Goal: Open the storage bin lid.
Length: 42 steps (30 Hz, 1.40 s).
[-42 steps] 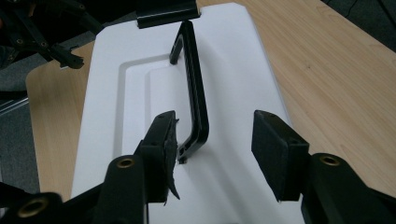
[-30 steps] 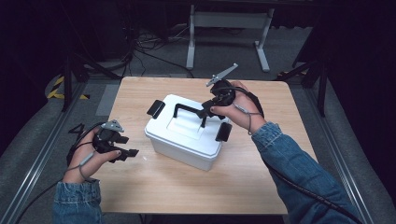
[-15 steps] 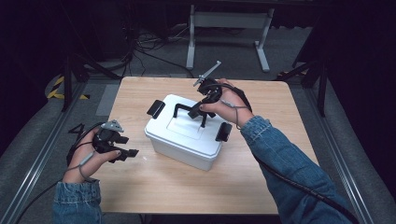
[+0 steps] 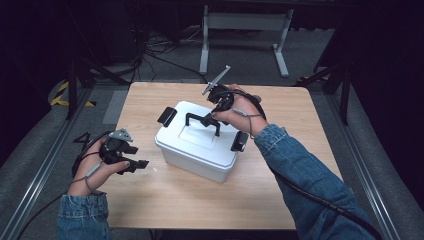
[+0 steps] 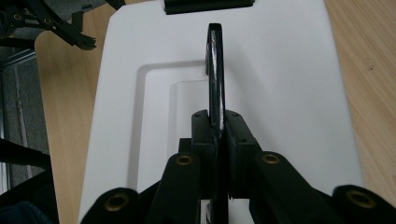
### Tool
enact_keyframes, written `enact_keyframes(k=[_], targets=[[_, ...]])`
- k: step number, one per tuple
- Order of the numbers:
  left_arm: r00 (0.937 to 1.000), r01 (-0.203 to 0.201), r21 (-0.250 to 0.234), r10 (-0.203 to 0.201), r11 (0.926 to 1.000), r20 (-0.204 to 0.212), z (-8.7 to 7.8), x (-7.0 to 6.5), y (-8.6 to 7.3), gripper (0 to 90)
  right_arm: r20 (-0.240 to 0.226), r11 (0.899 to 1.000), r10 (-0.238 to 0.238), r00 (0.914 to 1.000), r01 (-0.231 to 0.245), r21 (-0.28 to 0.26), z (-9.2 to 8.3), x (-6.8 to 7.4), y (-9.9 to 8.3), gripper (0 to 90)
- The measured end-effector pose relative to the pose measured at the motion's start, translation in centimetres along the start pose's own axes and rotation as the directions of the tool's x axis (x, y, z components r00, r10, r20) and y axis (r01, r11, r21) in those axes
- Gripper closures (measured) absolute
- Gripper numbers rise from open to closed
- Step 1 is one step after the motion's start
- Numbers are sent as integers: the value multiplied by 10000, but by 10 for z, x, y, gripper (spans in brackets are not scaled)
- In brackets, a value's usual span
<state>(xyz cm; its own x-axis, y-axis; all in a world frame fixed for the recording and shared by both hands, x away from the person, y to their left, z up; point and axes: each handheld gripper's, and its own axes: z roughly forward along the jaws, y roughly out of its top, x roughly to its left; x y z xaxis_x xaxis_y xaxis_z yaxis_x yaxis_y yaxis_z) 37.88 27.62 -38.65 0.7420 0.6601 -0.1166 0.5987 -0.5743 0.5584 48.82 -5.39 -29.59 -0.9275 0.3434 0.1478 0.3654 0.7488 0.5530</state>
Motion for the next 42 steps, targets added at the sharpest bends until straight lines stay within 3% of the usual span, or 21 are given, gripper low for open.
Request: enact_keyframes(k=[11, 13, 21, 31, 42], targets=[[10000, 53, -28, -53, 10000, 36, 0, 0, -1, 310, -148, 9995, -138, 9998, 133, -295, -19, 3, 8, 846], [10000, 59, -47, -59, 10000, 18, 0, 0, -1, 310, 78, 9988, -267, 9996, 270, -418, -27, 5, 10, 846], [10000, -16, 40, 16, 10000, -10, 0, 0, 0, 310, 220, 9977, -206, 9995, 220, -642, -45, 3, 9, 846], [10000, -10, 122, 10, 9999, 5, 2, 0, 0, 310, 557, 9969, 135, 9984, -91, -783, -71, -5, -3, 846], [10000, 65, 161, -66, 9998, 34, 3, 0, -1, 310, 819, 9924, 696, 9942, -607, -1071, -101, -19, -34, 846]])
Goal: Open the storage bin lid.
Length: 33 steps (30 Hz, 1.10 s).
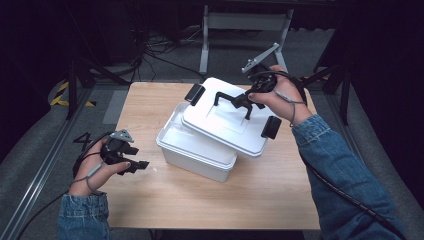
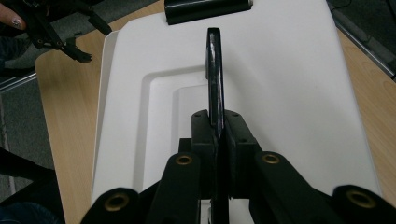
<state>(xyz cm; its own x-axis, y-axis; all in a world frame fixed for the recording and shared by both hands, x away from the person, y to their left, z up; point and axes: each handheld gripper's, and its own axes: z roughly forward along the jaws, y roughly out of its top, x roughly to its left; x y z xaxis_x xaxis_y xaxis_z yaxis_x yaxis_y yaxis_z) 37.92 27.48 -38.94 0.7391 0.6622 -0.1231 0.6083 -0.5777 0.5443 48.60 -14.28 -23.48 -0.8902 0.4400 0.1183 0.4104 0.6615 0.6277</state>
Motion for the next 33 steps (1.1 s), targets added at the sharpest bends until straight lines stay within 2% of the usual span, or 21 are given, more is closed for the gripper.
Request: enact_keyframes(k=[6, 11, 20, 27, 29, 33], targets=[[9999, -75, 31, 75, 10000, -78, 1, 1, 0, 310, 284, 9994, 333, 9990, -333, -10, -16, -13, -19, 845], [10000, 26, 93, -26, 10000, 20, 1, 0, 0, 310, 476, 9982, 597, 9971, -592, -120, -30, -23, -35, 845], [10000, 11, 114, -11, 9999, 14, 1, 0, 0, 310, 847, 9943, 1047, 9909, -1027, -274, -52, -39, -61, 845], [10000, -4, 107, 4, 9999, -52, 3, 1, 0, 310, 1144, 9869, 1602, 9804, -1569, -371, -68, -55, -87, 846], [9999, 114, 66, -114, 9999, -2, 3, 1, 0, 309, 1266, 9855, 1684, 9776, -1645, -408, -71, -60, -93, 845], [10000, 75, 155, -76, 9999, 55, 4, 1, 0, 310, 1546, 9802, 1968, 9682, -1910, -513, -77, -70, -109, 845]])
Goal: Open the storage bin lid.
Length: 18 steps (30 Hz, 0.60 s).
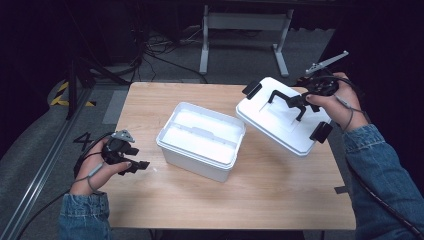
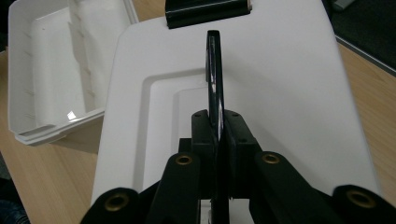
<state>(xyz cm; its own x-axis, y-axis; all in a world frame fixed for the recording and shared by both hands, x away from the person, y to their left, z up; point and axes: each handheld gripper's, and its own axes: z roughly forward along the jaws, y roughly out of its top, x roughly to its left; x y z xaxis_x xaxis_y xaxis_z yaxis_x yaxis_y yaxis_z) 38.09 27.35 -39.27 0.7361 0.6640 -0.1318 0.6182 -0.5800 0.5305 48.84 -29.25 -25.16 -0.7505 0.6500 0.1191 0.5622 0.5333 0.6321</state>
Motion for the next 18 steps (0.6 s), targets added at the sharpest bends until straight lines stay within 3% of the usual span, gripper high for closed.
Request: enact_keyframes(k=[6, 8, 18], targets=[[10000, 3, -52, -3, 10000, -35, 0, 0, -1, 309, 196, 9989, 458, 9988, -458, 19, -2, -17, -14, 845], [10000, 41, -80, -41, 10000, -7, 0, 0, -1, 310, 354, 9973, 713, 9968, -719, 161, 0, -29, -23, 845], [10000, 52, -95, -53, 9999, -49, 0, 2, -2, 309, 606, 9932, 1092, 9922, -1114, 341, 15, -52, -45, 845]])
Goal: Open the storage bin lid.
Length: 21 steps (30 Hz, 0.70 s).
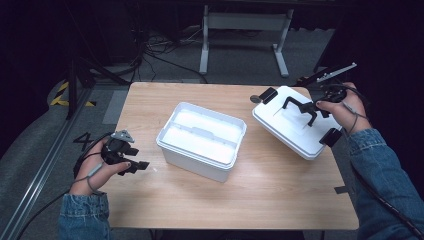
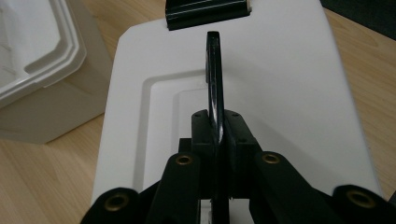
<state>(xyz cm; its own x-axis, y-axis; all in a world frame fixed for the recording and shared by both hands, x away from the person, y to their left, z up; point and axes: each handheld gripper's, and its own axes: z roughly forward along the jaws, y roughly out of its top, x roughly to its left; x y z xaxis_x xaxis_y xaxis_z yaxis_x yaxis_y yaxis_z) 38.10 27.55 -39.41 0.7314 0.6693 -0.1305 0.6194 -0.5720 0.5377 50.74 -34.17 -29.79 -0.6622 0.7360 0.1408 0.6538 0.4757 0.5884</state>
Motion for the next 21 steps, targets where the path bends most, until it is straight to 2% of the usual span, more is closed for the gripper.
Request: enact_keyframes(k=[8, 21], targets=[[10000, 67, 32, -67, 10000, 52, 1, 0, 0, 308, -19, 9994, 287, 9996, -287, 182, 26, -14, -20, 845], [10000, 80, 65, -80, 9999, 58, 2, 1, -1, 308, -103, 9978, 526, 9986, -521, 416, 56, -26, -43, 844]])
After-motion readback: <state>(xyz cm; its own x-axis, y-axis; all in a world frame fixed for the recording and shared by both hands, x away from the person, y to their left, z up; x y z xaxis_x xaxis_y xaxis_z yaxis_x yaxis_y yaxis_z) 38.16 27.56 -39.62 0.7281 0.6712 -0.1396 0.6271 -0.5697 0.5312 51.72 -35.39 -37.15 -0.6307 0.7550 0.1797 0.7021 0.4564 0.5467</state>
